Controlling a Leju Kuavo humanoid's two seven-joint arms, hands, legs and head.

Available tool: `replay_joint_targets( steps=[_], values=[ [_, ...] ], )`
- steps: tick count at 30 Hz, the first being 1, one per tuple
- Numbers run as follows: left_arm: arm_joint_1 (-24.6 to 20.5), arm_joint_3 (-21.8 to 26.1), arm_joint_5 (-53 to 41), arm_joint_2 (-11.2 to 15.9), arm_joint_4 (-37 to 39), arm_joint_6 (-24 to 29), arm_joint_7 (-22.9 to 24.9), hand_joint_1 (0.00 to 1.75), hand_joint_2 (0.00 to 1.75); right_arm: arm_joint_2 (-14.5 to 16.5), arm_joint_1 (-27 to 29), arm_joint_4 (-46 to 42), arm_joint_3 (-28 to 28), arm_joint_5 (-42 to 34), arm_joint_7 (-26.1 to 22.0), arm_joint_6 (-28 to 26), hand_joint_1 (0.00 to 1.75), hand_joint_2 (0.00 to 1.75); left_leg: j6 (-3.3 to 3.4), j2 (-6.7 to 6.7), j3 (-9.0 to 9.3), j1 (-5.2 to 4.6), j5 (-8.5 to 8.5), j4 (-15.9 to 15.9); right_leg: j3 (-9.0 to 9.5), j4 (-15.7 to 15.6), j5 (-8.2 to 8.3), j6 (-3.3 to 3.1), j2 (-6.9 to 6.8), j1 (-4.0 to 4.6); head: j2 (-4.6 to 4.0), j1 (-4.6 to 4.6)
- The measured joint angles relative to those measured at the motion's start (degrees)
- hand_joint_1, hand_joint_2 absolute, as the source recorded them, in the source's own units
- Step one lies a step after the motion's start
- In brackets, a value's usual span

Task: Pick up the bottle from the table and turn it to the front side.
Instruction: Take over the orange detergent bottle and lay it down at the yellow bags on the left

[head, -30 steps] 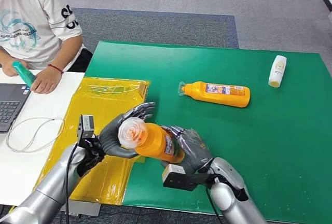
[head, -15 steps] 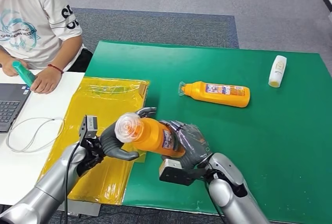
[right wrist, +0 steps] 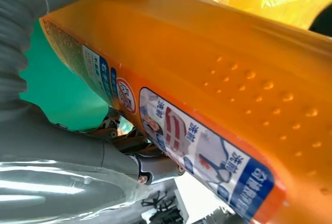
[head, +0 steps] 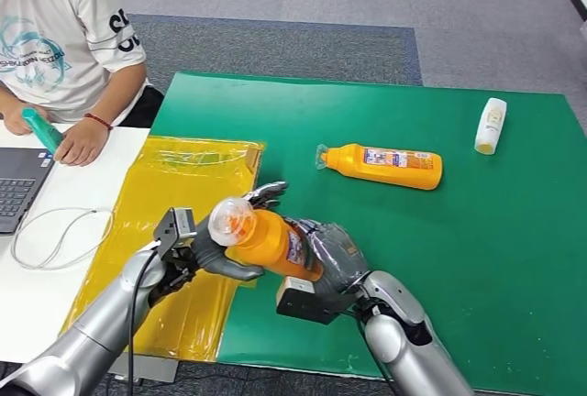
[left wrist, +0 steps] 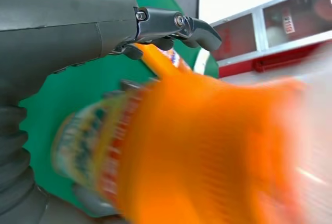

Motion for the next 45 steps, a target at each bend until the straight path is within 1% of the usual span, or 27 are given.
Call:
replay_joint_targets(
  steps=[4, 8, 15, 23, 24, 27, 28, 40, 41, 42, 44, 45],
  values=[
    [-0.6, -0.6, -0.2, -1.3, -0.5, 0.4, 0.8, 0.0, 1.75, 0.3, -0.7, 1.2, 0.0, 0.0, 0.0, 0.1, 1.75, 1.75, 0.0, 0.0, 0.0, 0.0, 0.0, 0.0, 0.0, 0.0, 0.0, 0.0, 0.0, 0.0, 0.0, 0.0],
    [-0.9, -1.0, 0.6, -1.9, -0.5, 0.3, 0.8, 0.0, 1.75, 0.6, -1.1, 1.9, 0.0, -0.1, 0.0, 0.2, 1.75, 1.75, 0.0, 0.0, 0.0, 0.0, 0.0, 0.0, -0.01, 0.0, 0.0, 0.0, 0.0, 0.01, 0.0, -0.01],
    [-0.9, -1.3, 2.2, -2.5, -0.4, -0.6, 0.4, 0.0, 1.75, 0.8, -1.4, 2.0, 0.1, 0.0, 0.1, 0.1, 1.75, 1.75, 0.0, 0.0, 0.0, 0.0, 0.0, 0.0, -0.01, 0.0, 0.0, 0.0, 0.0, 0.0, 0.0, -0.01],
    [-0.9, -1.3, 2.9, -2.6, -0.3, -1.2, 0.8, 0.0, 1.75, 1.0, -0.8, 0.7, 0.1, 1.9, 0.1, -1.9, 1.75, 1.75, 0.0, 0.0, -0.01, 0.0, 0.0, 0.0, -0.01, 0.0, 0.0, 0.0, 0.0, 0.0, 0.0, 0.0],
    [-0.9, -1.3, 3.0, -2.5, -0.3, -1.2, 0.9, 0.11, 1.75, 1.0, -0.7, 0.4, 0.1, 2.3, 0.0, -2.2, 1.75, 1.75, 0.0, 0.0, 0.0, 0.0, 0.0, 0.0, -0.01, 0.0, 0.0, 0.0, 0.0, 0.0, -0.01, 0.0],
    [-0.9, -1.2, 3.4, -2.4, -0.3, -1.4, 1.1, 1.42, 1.75, 1.0, -0.1, -0.6, 0.0, 3.2, 0.0, -3.1, 1.75, 1.75, 0.0, 0.0, -0.01, 0.0, 0.0, 0.0, -0.01, 0.0, 0.0, 0.0, 0.0, 0.01, 0.0, 0.0],
    [-0.9, -1.2, 3.5, -2.3, -0.3, -1.5, 1.3, 1.75, 1.75, 1.0, 0.1, -1.0, 0.0, 3.5, 0.0, -3.4, 1.75, 1.75, -0.01, 0.0, -0.01, 0.0, 0.0, 0.0, -0.01, 0.0, 0.0, 0.0, 0.0, 0.01, 0.01, -0.01],
    [0.1, -0.7, 4.1, -1.7, -1.7, -1.0, 1.7, 1.75, 1.75, 1.0, 2.8, -4.7, -0.5, 3.9, -0.2, -4.2, 1.75, 1.75, 0.0, 0.0, -0.02, 0.0, 0.0, 0.0, 0.0, 0.0, 0.0, 0.0, 0.0, 0.0, 0.01, -0.01],
    [0.3, -0.6, 4.1, -1.6, -2.0, -0.9, 1.7, 1.75, 1.75, 1.0, 3.0, -4.9, -0.6, 3.8, -0.3, -4.2, 1.61, 1.75, 0.0, 0.0, -0.02, 0.0, 0.0, 0.0, 0.0, 0.0, 0.0, 0.0, -0.01, 0.0, 0.0, -0.01],
    [0.5, -0.5, 4.1, -1.6, -2.3, -0.8, 1.7, 1.75, 1.75, 1.0, 3.1, -5.0, -0.6, 3.6, -0.4, -4.2, 1.2, 1.75, 0.0, 0.0, -0.02, 0.0, 0.0, 0.0, 0.0, 0.0, 0.0, 0.0, 0.0, 0.01, 0.0, -0.01],
    [1.1, -0.1, 4.0, -1.6, -3.0, -0.6, 1.4, 1.75, 1.75, 1.0, 3.3, -5.3, -0.7, 2.7, -0.8, -3.9, 0.33, 1.75, -0.01, 0.0, -0.02, 0.0, 0.0, 0.0, 0.0, 0.0, 0.0, 0.0, 0.0, 0.01, 0.0, -0.01],
    [1.4, 0.1, 4.0, -1.6, -3.3, -0.4, 1.1, 1.75, 1.75, 1.0, 3.4, -5.4, -0.7, 1.9, -1.1, -3.6, 0.03, 1.75, -0.01, 0.0, -0.02, 0.0, 0.0, 0.0, 0.0, 0.0, 0.0, 0.0, 0.0, 0.01, 0.01, -0.01]
  ],
)
